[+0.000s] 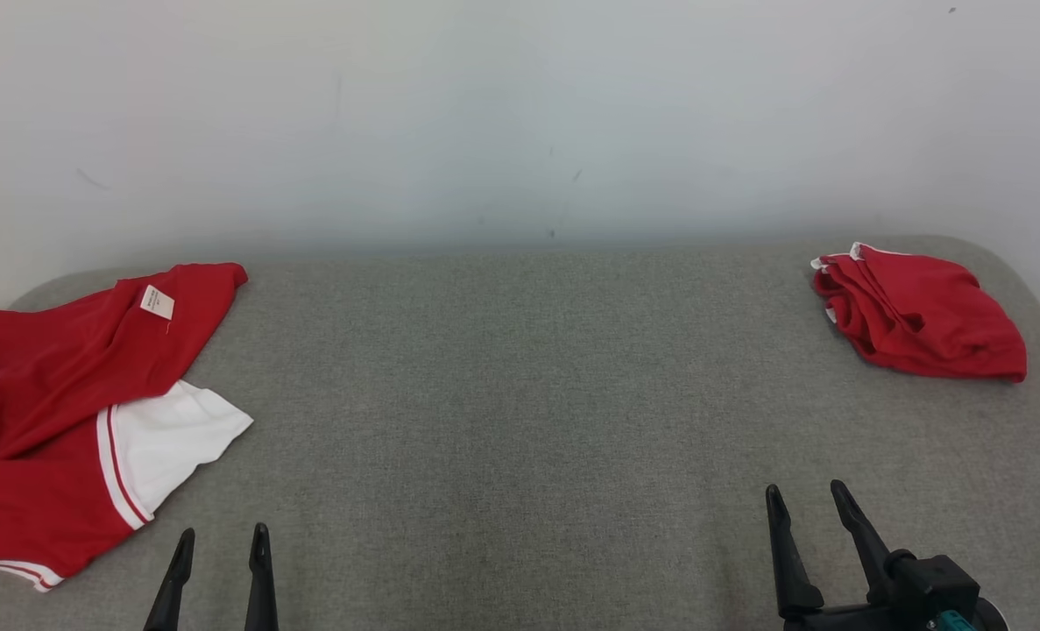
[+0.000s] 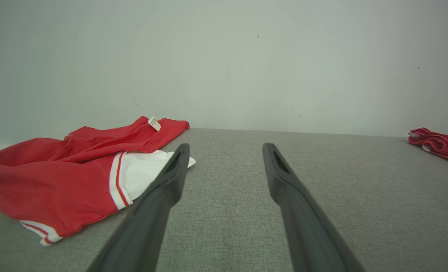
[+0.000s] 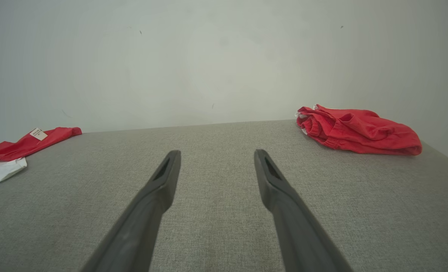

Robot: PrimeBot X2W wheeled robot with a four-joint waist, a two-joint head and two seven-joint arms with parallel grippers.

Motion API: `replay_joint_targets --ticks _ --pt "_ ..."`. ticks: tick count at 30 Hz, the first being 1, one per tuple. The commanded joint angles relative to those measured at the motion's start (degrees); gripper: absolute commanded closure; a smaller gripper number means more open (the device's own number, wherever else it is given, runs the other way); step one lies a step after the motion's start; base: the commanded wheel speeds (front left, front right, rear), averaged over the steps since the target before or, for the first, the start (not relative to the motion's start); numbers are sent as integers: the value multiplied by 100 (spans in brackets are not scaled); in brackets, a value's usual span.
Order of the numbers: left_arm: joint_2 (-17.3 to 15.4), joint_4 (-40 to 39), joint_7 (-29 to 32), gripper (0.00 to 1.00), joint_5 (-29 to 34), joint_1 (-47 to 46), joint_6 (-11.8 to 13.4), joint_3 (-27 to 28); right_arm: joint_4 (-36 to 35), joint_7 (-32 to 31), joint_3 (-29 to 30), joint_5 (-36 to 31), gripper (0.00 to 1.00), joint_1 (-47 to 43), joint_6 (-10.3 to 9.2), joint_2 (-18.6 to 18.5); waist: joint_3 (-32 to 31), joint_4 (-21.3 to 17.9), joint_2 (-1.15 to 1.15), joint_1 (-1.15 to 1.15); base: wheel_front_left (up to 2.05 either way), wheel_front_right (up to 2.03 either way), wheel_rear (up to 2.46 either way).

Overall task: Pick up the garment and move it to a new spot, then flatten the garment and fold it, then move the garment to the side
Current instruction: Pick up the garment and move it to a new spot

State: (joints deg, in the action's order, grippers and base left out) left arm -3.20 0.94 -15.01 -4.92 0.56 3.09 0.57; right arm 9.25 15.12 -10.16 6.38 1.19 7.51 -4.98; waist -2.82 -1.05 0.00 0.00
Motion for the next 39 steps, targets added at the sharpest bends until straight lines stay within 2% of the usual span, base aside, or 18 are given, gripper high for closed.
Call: replay_joint_targets --ticks 1,14,22,39 --pt "-13 16 -23 0 9 -47 -11 20 23 5 16 -15 0 20 -4 23 -4 8 0 0 0 0 0" --pt "7 38 -23 0 9 -8 -24 108 82 6 57 32 0 5 -4 53 -11 39 0 0 0 0 0" --pt "13 84 -23 0 28 -63 18 171 83 6 66 82 0 -29 -4 47 -5 244 0 0 0 0 0" --pt "-77 138 -23 0 209 37 101 252 193 6 113 149 0 -29 -4 42 -54 1517 0 0 0 0 0"
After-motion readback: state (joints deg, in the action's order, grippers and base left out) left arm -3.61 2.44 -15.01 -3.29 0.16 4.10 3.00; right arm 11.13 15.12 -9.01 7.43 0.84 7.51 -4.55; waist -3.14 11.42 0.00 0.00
